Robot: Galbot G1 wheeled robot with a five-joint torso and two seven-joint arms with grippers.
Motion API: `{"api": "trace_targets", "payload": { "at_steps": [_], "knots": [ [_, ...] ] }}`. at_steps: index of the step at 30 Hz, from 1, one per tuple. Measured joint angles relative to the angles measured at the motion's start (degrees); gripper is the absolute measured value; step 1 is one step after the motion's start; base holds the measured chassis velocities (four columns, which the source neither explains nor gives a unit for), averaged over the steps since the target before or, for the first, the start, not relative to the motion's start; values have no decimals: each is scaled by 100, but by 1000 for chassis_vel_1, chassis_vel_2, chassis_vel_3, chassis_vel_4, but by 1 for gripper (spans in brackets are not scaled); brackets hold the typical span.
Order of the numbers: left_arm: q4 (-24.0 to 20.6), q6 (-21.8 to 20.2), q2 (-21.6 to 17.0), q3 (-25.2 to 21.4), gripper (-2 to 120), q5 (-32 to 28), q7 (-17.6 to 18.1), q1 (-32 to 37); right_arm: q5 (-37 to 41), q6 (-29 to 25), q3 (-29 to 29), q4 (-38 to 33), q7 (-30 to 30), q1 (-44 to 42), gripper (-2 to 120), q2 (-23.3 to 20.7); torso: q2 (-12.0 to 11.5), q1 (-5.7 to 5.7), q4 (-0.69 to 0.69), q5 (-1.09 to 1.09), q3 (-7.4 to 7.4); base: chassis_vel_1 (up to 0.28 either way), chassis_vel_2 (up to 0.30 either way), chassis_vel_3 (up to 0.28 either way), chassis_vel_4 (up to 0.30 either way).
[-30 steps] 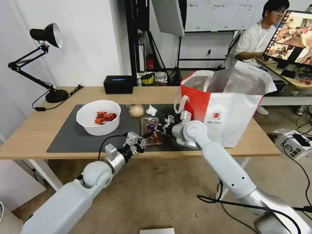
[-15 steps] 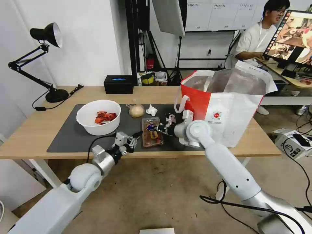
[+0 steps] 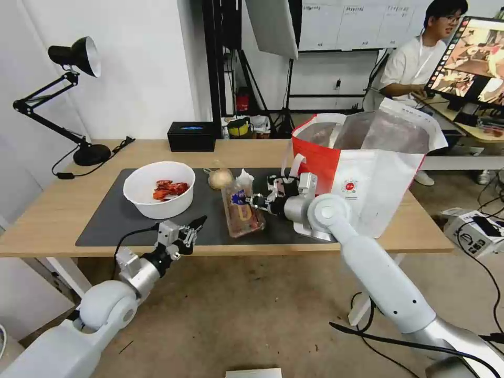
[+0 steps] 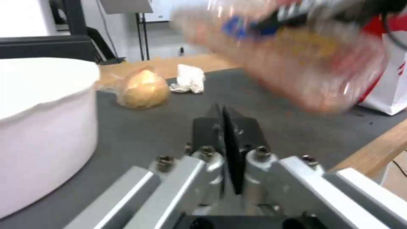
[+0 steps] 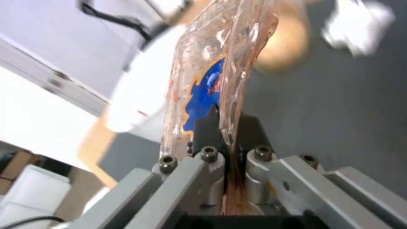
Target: Pick up the trash from the table and place it into the takeout bag.
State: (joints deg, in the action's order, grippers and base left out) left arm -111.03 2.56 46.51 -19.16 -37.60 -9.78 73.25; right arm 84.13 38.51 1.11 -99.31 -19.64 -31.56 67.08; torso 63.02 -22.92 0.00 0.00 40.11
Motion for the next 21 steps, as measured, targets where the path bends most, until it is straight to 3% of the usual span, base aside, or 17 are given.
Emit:
{"api": "trace_targets", "payload": {
  "at_steps": [1, 3, 5, 7, 9, 12, 21],
  "knots": [
    [0, 0, 0, 0, 12, 0, 0, 0, 0, 0, 0, 0, 0, 0, 1, 0, 0, 0, 0, 0, 0, 0, 0, 0, 0],
    [-67, 25, 20, -225, 25, -4, 10, 210, -65, -339, -106, -318, 222, 44, 1, -58, 0, 0, 0, 0, 0, 0, 0, 0, 0],
    [-81, 34, 30, -275, 28, -10, 13, 250, -74, -448, -134, -393, 261, 58, 1, -70, 0, 0, 0, 0, -1, 0, 0, 0, 0],
    [-101, 58, 75, -400, 39, -21, 21, 355, -86, -837, -219, -588, 257, 120, 1, -86, 1, 0, 0, 0, 0, 0, 0, 0, 0],
    [-106, 61, 85, -417, 41, -21, 24, 374, -86, -944, -234, -626, 230, 137, 1, -86, 1, 0, 0, 0, -1, 0, 0, 0, 0],
    [-156, 65, 150, -464, 57, -22, 105, 478, -113, -1563, -405, -814, -18, 247, 1, -84, 1, 0, 0, 0, 0, 0, 0, 0, 0],
    [-285, -31, 216, -625, 86, -43, 118, 634, -178, -2183, -868, -986, -972, 595, 1, -164, 1, 0, 1, 0, 0, 0, 0, 0, 0]
  ]
}}
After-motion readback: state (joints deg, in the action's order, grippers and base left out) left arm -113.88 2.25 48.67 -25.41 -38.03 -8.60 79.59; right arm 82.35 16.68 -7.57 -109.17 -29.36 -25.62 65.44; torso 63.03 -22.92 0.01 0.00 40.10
